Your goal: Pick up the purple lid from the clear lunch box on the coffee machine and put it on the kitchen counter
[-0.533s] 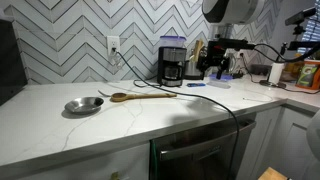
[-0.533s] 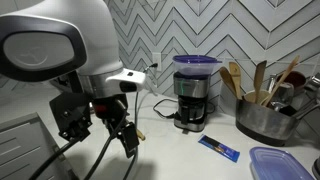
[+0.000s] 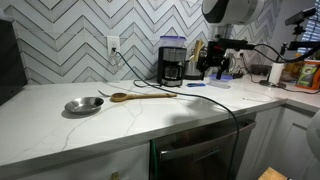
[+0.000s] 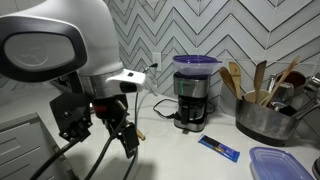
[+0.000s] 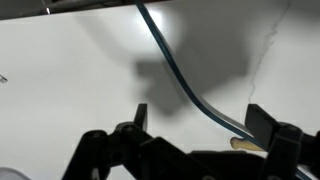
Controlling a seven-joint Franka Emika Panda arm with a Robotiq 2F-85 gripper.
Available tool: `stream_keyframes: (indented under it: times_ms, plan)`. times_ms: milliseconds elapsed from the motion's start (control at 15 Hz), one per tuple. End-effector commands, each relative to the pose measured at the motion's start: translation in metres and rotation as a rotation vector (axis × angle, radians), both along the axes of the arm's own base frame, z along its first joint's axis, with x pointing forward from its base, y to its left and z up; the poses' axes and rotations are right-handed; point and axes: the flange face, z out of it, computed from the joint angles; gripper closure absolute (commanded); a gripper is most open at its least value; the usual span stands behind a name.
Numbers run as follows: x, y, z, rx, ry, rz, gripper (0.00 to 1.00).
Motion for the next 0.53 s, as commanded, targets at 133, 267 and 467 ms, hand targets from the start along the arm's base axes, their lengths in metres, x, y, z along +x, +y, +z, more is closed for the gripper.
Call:
stream_keyframes:
  times_ms: [133, 267, 467]
  plan:
    - [0.011, 0.0, 0.009, 0.029, -0.004, -0.059, 0.0]
    - [0.025, -0.002, 0.032, 0.035, -0.012, -0.182, 0.0]
    - [0.047, 0.001, 0.077, 0.087, -0.033, -0.312, 0.0]
